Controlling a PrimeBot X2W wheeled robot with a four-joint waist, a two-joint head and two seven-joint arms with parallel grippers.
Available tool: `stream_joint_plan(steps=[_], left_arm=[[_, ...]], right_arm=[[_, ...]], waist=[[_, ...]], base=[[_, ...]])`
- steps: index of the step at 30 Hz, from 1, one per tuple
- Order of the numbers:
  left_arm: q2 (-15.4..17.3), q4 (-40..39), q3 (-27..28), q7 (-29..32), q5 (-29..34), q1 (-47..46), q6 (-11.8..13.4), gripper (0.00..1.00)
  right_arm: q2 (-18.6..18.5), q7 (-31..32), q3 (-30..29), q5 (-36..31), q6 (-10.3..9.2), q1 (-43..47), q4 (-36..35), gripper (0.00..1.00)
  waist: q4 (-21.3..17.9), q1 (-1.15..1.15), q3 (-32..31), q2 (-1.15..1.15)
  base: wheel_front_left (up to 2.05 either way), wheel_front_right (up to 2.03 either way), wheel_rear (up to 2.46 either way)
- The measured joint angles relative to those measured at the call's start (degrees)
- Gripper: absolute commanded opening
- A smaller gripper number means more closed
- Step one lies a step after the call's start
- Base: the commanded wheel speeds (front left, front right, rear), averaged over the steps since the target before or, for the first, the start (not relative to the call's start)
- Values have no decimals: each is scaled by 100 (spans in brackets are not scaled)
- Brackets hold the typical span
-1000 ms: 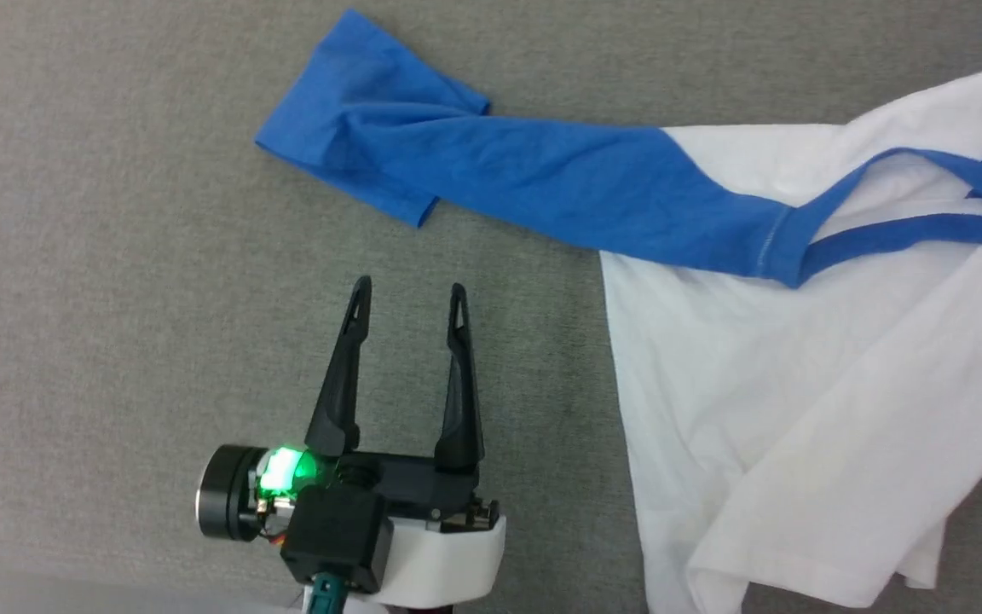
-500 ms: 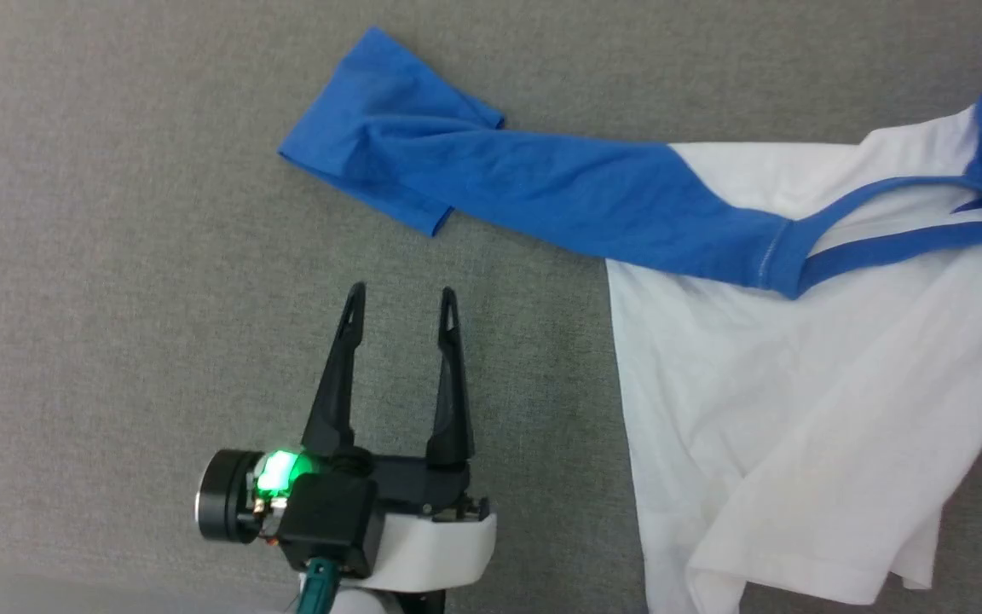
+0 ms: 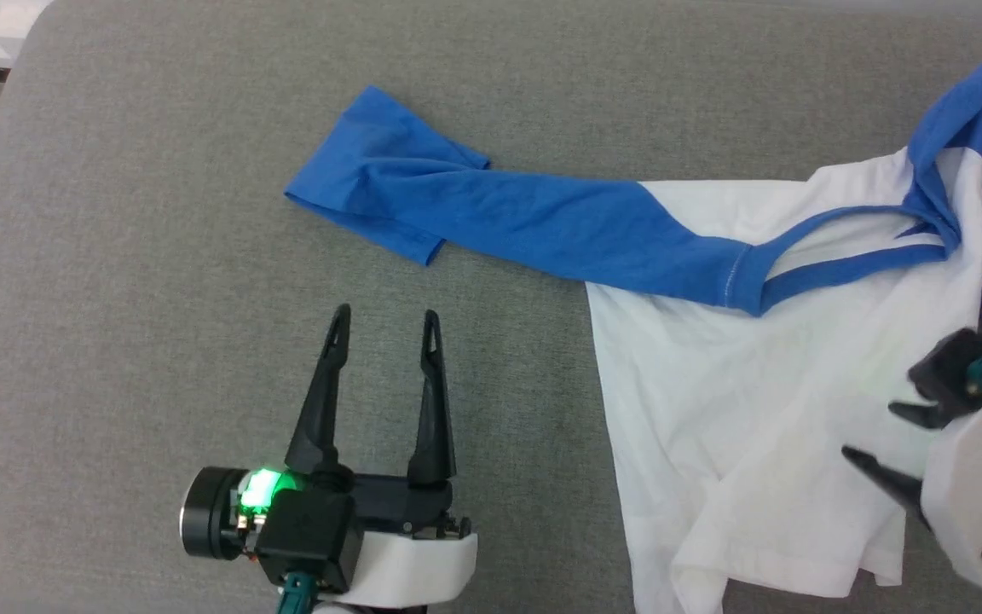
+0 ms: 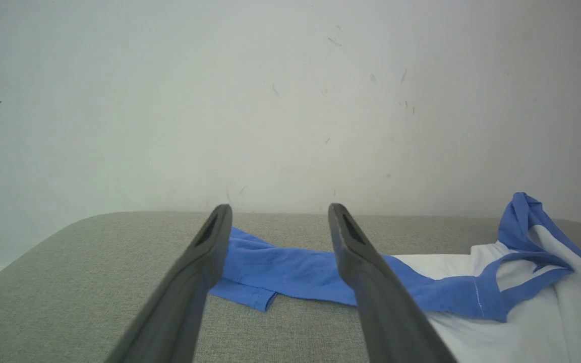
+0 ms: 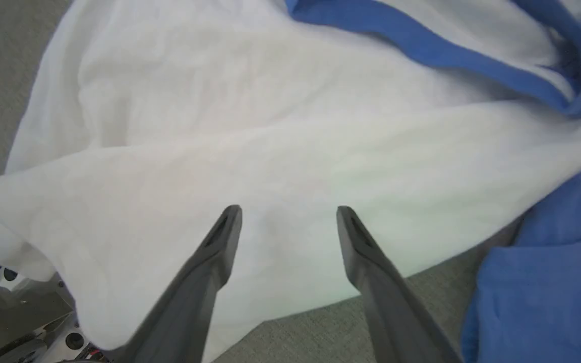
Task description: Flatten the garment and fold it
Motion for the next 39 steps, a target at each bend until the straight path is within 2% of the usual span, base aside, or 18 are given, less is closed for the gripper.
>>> stream_joint_plan(steps=[4, 5, 6, 7, 8, 11, 14, 16, 18, 20, 23, 26, 28, 29, 30, 31, 33, 39], left_arm=[[-3, 2, -23, 0, 3, -1, -64, 100], [-5, 2, -23, 0, 4, -1, -64, 100], [-10, 4, -26, 0, 4, -1, -65, 100], [-12, 5, -23, 0, 7, -1, -66, 100], [-13, 8, -23, 0, 13, -2, -67, 100], [-30, 37, -16, 0, 21, -3, -67, 100], [-35, 76, 13, 0, 21, -6, -67, 100], [-41, 97, 49, 0, 21, -8, -68, 100], [-44, 100, 97, 0, 13, -8, -71, 100], [-45, 102, 140, 0, 0, -2, -80, 100], [-49, 100, 182, 0, -9, 8, -120, 100], [-64, 87, 215, 0, -34, 53, -131, 100], [-79, 80, 226, 0, -42, 115, -165, 100], [-81, 77, 233, 0, -42, 123, -168, 100], [-87, 76, 236, 0, -42, 123, -170, 100], [-94, 76, 238, 0, -42, 122, -172, 100], [-103, 81, 238, 0, -41, 121, -203, 100], [-140, 79, 245, 0, -38, 114, -270, 100]], right_arm=[[70, 23, 572, -465, 0, -110, 513, 100], [101, -16, 670, -538, 1, -199, 628, 94], [113, -56, 783, -622, 8, -309, 722, 32], [122, -90, 872, -673, 11, -405, 805, 9], [134, -147, 946, -687, 14, -491, 876, 0], [238, -377, 912, -564, 13, -702, 1090, 0], [515, -708, 539, -143, 8, -810, 1205, 0], [630, -887, 211, 212, 8, -829, 1096, 0], [590, -934, -63, 567, 7, -797, 804, 0], [367, -818, -159, 970, 1, -591, 331, 0], [-222, -279, -33, 1836, 4, 237, -360, 0], [-911, 130, -138, 2295, 0, 1219, -508, 0], [-1188, 214, -261, 2388, 0, 1633, -516, 0], [-1230, 171, -352, 2343, 0, 1749, -524, 6], [-1232, 67, -433, 2227, 0, 1802, -534, 76], [-1221, -27, -517, 2061, 0, 1807, -542, 100], [-1199, -182, -621, 1713, -1, 1794, -645, 100], [-682, -1095, -896, 1127, 1, 1196, -1355, 100]], waist=[[124, 1, 53, 0], [151, 0, 70, 0], [176, 0, 87, 0], [195, -1, 104, 0], [207, -1, 123, 0], [199, 1, 156, 0], [131, 2, 138, 0], [71, 2, 88, 0], [11, 2, 12, 0], [-50, 2, -70, 0], [-151, 0, -171, 0], [-236, 0, -235, 0], [-273, 0, -248, 0], [-280, 0, -240, 0], [-282, 0, -226, 0], [-278, 0, -208, 0], [-254, 1, -183, 0], [-114, 1, -147, 0]], base=[[0, 0, 0], [0, 0, 0], [0, 0, 0], [0, 0, 0], [0, 0, 0], [0, 0, 0], [0, 0, 0], [0, 0, 0], [0, 0, 0], [0, 0, 0], [0, 0, 0], [0, 0, 0], [0, 0, 0], [0, 0, 0], [0, 0, 0], [0, 0, 0], [0, 0, 0], [0, 0, 0]])
